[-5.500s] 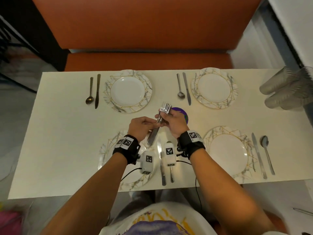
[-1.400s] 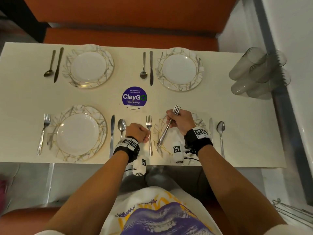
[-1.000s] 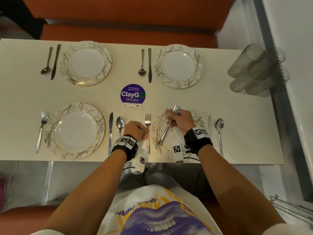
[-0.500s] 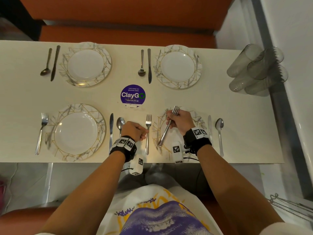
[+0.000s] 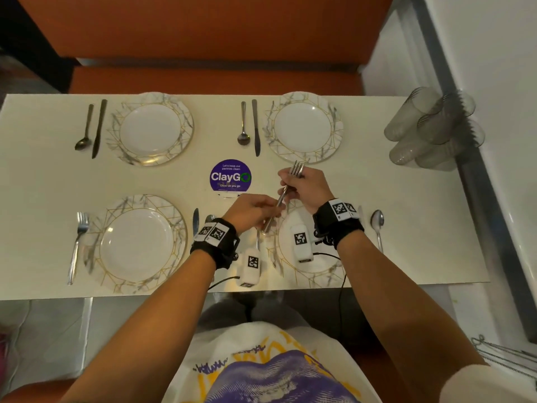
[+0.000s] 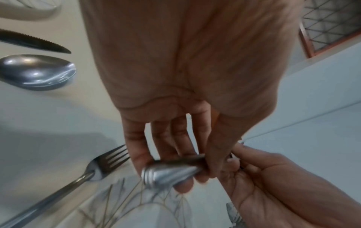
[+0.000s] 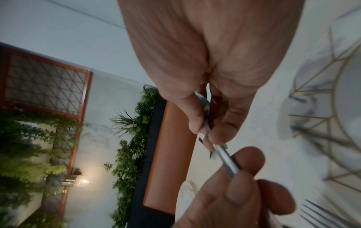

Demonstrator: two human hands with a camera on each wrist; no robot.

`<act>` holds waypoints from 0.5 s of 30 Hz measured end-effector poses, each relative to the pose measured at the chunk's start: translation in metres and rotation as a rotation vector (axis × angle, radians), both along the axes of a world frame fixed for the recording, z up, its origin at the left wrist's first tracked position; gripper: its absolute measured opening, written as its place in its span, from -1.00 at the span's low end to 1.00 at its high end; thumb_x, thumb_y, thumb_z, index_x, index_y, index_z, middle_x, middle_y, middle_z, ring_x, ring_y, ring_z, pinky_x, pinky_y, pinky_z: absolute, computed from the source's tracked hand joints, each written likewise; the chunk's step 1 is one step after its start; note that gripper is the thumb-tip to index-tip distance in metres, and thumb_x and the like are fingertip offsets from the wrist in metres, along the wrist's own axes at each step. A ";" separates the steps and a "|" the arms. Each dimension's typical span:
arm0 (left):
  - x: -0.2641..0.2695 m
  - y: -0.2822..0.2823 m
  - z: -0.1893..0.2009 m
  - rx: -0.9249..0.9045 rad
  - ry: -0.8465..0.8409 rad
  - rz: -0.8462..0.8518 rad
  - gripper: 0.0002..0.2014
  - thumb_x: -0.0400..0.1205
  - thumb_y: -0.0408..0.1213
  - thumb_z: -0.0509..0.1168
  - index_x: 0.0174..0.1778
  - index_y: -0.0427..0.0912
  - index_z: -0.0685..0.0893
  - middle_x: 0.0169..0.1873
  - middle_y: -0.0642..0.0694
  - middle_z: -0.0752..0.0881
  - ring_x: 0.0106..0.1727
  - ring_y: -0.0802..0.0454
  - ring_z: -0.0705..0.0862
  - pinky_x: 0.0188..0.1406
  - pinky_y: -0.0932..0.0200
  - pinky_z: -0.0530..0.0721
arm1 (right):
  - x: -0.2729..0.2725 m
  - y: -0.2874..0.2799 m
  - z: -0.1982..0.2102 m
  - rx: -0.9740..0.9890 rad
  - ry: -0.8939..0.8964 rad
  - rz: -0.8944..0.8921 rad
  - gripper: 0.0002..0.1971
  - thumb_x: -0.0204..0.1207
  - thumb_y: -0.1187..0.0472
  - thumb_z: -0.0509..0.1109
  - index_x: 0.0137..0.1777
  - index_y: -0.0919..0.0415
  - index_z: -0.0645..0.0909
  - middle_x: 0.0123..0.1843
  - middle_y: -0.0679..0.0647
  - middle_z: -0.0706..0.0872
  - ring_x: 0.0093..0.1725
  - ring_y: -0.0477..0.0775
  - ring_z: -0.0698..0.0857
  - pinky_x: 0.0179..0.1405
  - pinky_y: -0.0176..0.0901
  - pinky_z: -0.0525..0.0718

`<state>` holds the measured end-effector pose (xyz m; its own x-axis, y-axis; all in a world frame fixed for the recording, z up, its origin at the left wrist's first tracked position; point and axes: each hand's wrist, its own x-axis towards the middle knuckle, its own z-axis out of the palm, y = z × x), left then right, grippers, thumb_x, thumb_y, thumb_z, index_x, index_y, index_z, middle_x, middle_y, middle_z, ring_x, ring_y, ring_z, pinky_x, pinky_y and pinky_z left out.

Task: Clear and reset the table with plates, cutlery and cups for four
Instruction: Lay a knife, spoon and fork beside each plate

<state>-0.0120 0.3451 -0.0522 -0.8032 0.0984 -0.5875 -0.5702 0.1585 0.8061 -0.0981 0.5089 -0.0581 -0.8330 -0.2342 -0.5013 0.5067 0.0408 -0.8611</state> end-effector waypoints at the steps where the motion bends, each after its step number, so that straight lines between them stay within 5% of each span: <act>1: -0.002 -0.006 0.001 -0.020 0.028 0.020 -0.83 0.65 -0.24 0.50 0.13 -0.12 0.88 -0.12 -0.11 0.89 -0.13 -0.05 0.84 0.06 -0.08 0.82 | -0.004 -0.001 0.003 -0.006 -0.001 -0.005 -0.84 0.60 0.33 0.50 0.10 0.41 0.73 -0.27 0.18 0.75 -0.23 0.26 0.82 -0.39 -0.06 0.75; 4: -0.011 -0.028 0.009 -0.049 0.080 0.074 -0.79 0.62 -0.26 0.53 0.17 -0.13 0.88 -0.24 0.04 0.87 -0.23 0.11 0.78 -0.11 0.09 0.75 | -0.010 -0.005 0.009 -0.032 -0.007 -0.030 -0.85 0.59 0.34 0.50 0.11 0.38 0.75 -0.24 0.21 0.77 -0.19 0.22 0.82 -0.33 -0.07 0.77; 9: -0.028 -0.071 0.027 -0.082 0.082 0.104 -0.76 0.51 -0.23 0.62 0.09 -0.04 0.90 -0.14 -0.06 0.89 -0.21 0.11 0.77 -0.10 0.10 0.73 | -0.004 -0.018 0.010 0.049 0.052 -0.053 -0.92 0.53 0.30 0.57 0.00 0.22 0.82 -0.17 0.21 0.85 -0.27 0.10 0.76 -0.37 -0.12 0.66; 15: -0.047 -0.116 0.039 0.007 0.031 0.260 -0.63 0.44 -0.33 0.68 0.15 -0.16 0.82 -0.08 -0.16 0.86 -0.21 0.03 0.82 -0.27 0.16 0.81 | 0.011 -0.044 0.015 0.134 0.091 0.038 -0.86 0.46 0.25 0.63 0.01 0.19 0.84 -0.11 0.22 0.89 -0.19 0.08 0.75 -0.40 -0.21 0.56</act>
